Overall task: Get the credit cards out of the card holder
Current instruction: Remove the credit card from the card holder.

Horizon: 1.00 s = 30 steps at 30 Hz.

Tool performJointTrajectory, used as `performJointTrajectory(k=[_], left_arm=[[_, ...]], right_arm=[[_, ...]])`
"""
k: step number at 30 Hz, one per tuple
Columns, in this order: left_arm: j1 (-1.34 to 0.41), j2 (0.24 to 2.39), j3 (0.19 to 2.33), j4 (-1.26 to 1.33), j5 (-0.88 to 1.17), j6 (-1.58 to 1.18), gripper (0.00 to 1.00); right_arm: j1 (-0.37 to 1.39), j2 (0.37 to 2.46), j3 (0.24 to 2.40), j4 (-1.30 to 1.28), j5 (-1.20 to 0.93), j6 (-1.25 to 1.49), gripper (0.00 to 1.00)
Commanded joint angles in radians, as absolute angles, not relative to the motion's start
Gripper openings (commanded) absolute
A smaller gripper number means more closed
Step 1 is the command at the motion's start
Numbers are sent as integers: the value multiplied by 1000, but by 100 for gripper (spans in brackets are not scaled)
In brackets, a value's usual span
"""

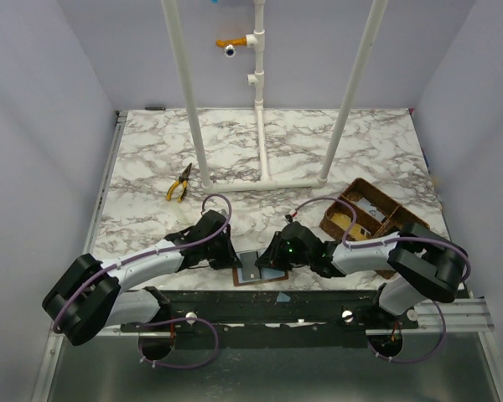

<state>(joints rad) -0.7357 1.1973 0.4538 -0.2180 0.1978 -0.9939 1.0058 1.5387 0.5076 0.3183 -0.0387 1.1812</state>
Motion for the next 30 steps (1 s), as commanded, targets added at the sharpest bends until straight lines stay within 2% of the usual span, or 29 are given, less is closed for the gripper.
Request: performJointTrajectory(k=[1, 15, 23, 30], left_arm=[[-745, 1230, 441, -255, 170, -985, 0], [-744, 1228, 436, -265, 165, -987, 0], [-744, 1232, 432, -275, 160, -994, 0], [-733, 1225, 438, -298, 144, -983, 0]], right_arm=[[996, 1524, 463, 416, -104, 1205, 22], [968, 1531, 388, 568, -140, 1261, 10], [960, 1537, 369, 574, -138, 1267, 1], [956, 1535, 358, 558, -122, 1270, 1]])
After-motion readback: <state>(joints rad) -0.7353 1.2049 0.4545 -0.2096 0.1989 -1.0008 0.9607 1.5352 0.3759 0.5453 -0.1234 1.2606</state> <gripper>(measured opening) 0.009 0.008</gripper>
